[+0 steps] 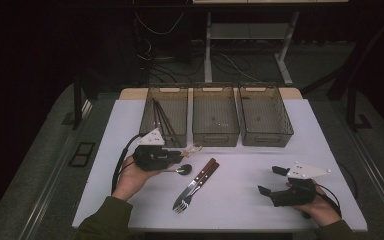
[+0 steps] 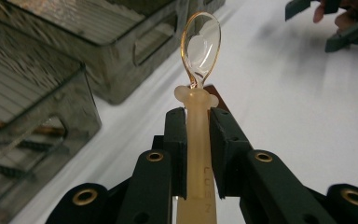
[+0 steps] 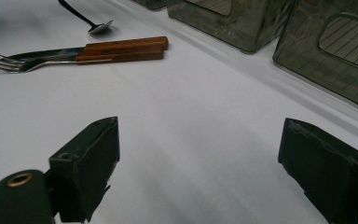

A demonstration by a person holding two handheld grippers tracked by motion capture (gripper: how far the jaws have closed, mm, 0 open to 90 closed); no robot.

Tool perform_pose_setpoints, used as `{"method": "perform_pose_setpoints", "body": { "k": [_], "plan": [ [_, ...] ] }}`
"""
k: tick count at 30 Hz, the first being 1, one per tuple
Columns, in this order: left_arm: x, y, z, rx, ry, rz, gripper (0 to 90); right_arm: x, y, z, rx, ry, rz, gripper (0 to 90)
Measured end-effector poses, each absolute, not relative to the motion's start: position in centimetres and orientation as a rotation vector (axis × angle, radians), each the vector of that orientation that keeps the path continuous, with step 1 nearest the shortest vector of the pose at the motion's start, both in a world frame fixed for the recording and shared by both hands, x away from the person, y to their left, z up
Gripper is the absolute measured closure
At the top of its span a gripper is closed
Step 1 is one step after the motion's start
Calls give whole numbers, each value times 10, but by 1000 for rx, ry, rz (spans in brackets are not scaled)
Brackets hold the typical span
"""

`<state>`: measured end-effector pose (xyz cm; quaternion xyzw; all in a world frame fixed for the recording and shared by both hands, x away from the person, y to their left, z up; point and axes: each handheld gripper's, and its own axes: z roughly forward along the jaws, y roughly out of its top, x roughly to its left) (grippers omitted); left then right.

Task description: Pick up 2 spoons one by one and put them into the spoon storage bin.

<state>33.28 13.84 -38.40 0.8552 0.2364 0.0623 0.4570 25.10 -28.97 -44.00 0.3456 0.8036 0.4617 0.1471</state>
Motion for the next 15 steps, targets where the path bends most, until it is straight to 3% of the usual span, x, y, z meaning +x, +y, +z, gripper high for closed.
{"method": "perform_pose_setpoints", "body": {
  "k": [15],
  "plan": [
    [367,108,-368,2069,589,177,773,250,-291,-439,1003,2296,1336,127]
  ]
}}
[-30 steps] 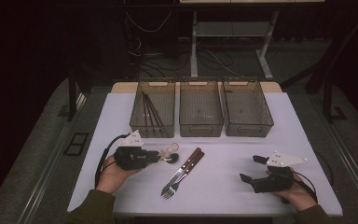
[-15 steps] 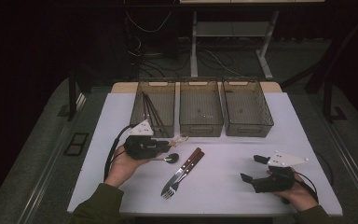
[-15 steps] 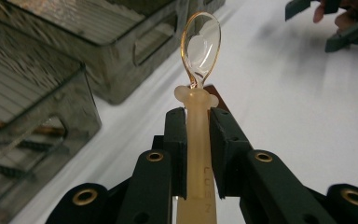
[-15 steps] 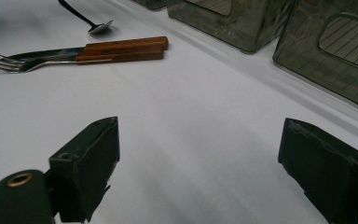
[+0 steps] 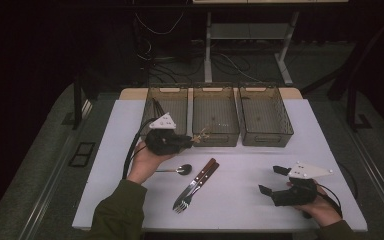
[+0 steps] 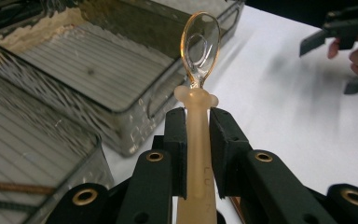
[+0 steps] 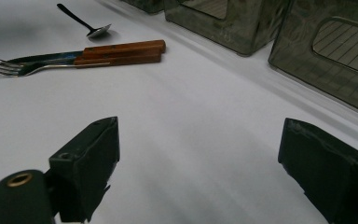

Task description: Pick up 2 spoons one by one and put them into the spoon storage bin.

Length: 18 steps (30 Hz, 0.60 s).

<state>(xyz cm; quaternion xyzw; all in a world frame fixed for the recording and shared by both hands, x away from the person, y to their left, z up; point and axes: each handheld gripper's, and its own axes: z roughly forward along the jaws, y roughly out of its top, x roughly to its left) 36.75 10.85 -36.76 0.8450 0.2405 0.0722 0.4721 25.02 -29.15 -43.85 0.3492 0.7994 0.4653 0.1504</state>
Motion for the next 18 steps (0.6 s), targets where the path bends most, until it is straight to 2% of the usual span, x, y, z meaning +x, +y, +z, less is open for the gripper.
{"method": "perform_pose_setpoints", "body": {
  "k": [18],
  "plan": [
    [426,69,-365,2063,715,241,772,250,-293,-437,1004,2278,1345,127]
  ]
}}
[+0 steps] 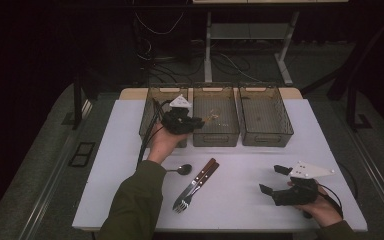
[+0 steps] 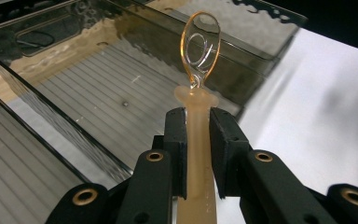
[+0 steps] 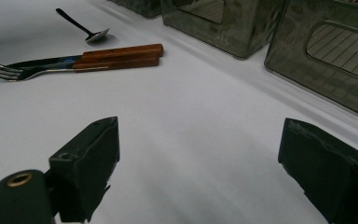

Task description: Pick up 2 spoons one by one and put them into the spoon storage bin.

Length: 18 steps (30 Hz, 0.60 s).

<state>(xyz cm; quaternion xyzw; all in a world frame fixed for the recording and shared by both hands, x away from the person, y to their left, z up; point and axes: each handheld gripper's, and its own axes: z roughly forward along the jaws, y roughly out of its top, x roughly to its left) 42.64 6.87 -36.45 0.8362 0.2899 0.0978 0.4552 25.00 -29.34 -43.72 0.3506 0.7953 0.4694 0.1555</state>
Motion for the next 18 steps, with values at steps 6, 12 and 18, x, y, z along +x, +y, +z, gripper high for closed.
{"method": "perform_pose_setpoints", "body": {
  "k": [6,12,18],
  "plan": [
    [445,54,-370,2072,760,239,772,249,-294,-437,1004,2279,1355,127],
    [455,32,-375,2115,808,251,772,249,-294,-436,1000,2278,1357,127],
    [461,16,-383,2160,869,246,770,248,-293,-436,992,2280,1365,127]
  ]
}}
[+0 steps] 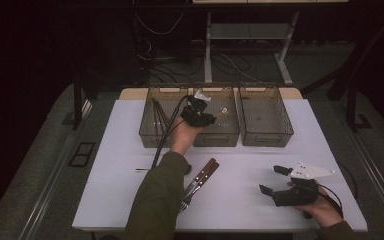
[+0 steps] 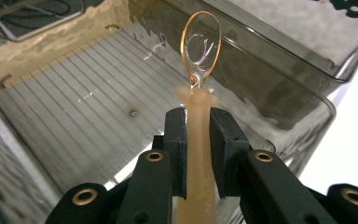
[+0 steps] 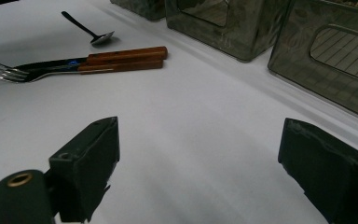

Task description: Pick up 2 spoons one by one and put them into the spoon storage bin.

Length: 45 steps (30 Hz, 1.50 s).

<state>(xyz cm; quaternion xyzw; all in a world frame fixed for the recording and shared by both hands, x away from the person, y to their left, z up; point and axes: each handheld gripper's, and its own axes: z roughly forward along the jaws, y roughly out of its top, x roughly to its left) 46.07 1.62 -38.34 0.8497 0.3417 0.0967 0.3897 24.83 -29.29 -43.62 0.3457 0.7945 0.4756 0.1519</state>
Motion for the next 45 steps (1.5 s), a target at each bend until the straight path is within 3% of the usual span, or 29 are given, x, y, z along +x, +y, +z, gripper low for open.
{"method": "perform_pose_setpoints", "body": {
  "k": [3,6,13,24,37,45],
  "plan": [
    [461,12,-385,2172,881,284,749,248,-293,-436,990,2280,1365,127],
    [461,12,-384,2150,897,304,626,248,-293,-436,983,2279,1368,127],
    [458,18,-375,2120,853,283,463,248,-293,-436,989,2278,1367,127],
    [430,37,-354,2088,723,261,299,249,-294,-436,994,2276,1358,127],
    [382,90,-362,2072,695,256,268,249,-294,-437,1005,2276,1347,127],
    [361,120,-389,2061,729,205,326,250,-294,-438,1006,2274,1343,127]
  ]
}}
